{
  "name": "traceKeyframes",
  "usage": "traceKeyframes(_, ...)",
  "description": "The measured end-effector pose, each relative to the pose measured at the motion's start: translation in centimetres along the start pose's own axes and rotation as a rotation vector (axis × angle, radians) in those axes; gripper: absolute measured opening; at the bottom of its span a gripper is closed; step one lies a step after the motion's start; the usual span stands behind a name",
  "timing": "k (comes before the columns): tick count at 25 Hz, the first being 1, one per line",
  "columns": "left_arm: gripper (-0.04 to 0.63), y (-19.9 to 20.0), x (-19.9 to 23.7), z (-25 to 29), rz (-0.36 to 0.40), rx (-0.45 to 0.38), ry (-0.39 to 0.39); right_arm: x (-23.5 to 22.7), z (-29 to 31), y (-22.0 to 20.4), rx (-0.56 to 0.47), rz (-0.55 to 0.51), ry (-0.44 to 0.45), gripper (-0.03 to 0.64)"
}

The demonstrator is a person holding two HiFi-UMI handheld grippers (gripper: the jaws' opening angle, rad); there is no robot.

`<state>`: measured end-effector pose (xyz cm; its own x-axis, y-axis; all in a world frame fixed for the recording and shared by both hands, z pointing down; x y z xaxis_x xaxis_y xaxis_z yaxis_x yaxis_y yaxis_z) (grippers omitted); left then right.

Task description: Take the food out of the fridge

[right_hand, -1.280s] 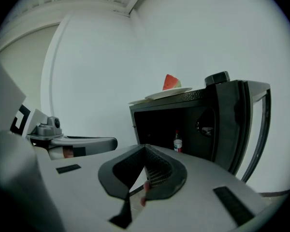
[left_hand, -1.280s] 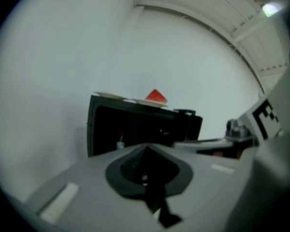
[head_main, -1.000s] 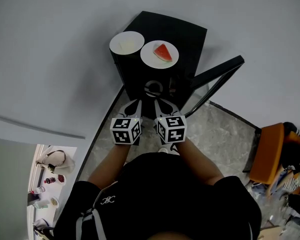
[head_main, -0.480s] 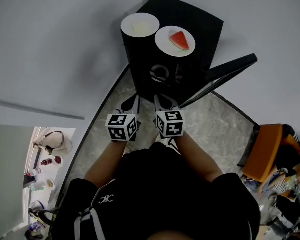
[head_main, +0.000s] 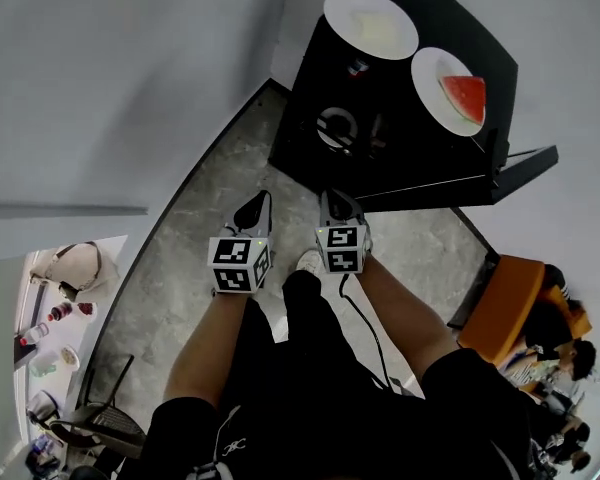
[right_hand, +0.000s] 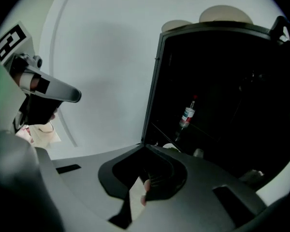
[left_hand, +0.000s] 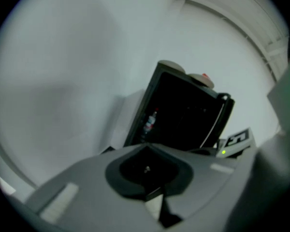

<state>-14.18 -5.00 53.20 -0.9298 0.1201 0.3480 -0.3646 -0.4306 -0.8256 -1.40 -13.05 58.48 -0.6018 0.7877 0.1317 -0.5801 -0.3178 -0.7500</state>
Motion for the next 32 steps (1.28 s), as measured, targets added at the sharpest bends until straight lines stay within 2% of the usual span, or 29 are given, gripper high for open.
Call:
traceKeyframes(5, 0.0, -4.0, 4.4, 3.9, -0.016, 0.023, -0.022, -0.6, 7.4, -3.1, 0.073, -0.101, -0.094, -0.006)
traceKeyframes(10, 0.001, -8.4, 5.6, 7.2, -0.039, 0.043, -0.066, -3.1, 14.8, -6.0, 0.137, -0.211, -0.179, -0.005)
traceKeyframes(13, 0.001, -11.1, 5.7, 8.5, -0.027, 0.071, -0.109, -4.7, 19.6, -8.2, 0.184, -0.293, -0.234, -0.001)
traceKeyframes(17, 0.002, -13.9, 5.2, 10.5, 0.027, 0.102, -0.173, -7.4, 24.3, -10.8, 0.248, -0.411, -0.284, 0.091)
traceKeyframes(19, 0.002, -14.8, 5.3, 11.1, 0.036, 0.1, -0.195, -8.5, 25.8, -11.4, 0.273, -0.471, -0.309, 0.109)
traceKeyframes(23, 0.002, -17.3, 6.3, 11.9, 0.032, 0.127, -0.201, -9.1, 28.6, -12.8, 0.345, -0.559, -0.305, 0.147)
traceKeyframes(26, 0.001, -17.9, 6.5, 12.8, 0.001, 0.12, -0.197, -9.6, 30.3, -13.2, 0.376, -0.623, -0.281, 0.16)
traceKeyframes(32, 0.001, -19.7, 6.3, 13.2, -0.019, 0.152, -0.192, -10.9, 32.7, -13.7, 0.432, -0.619, -0.25, 0.169)
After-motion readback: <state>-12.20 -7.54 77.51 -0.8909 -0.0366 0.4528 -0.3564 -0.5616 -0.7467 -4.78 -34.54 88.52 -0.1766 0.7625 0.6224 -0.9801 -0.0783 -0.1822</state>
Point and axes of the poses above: the fingertips, and each gripper's own axes: z forward along the fingers, x to its left, y out of its top, the point moved 2 cm from there along -z, backward along the fingers, and after that the axes turned 2 degrees about y, right-handed, at the moved point
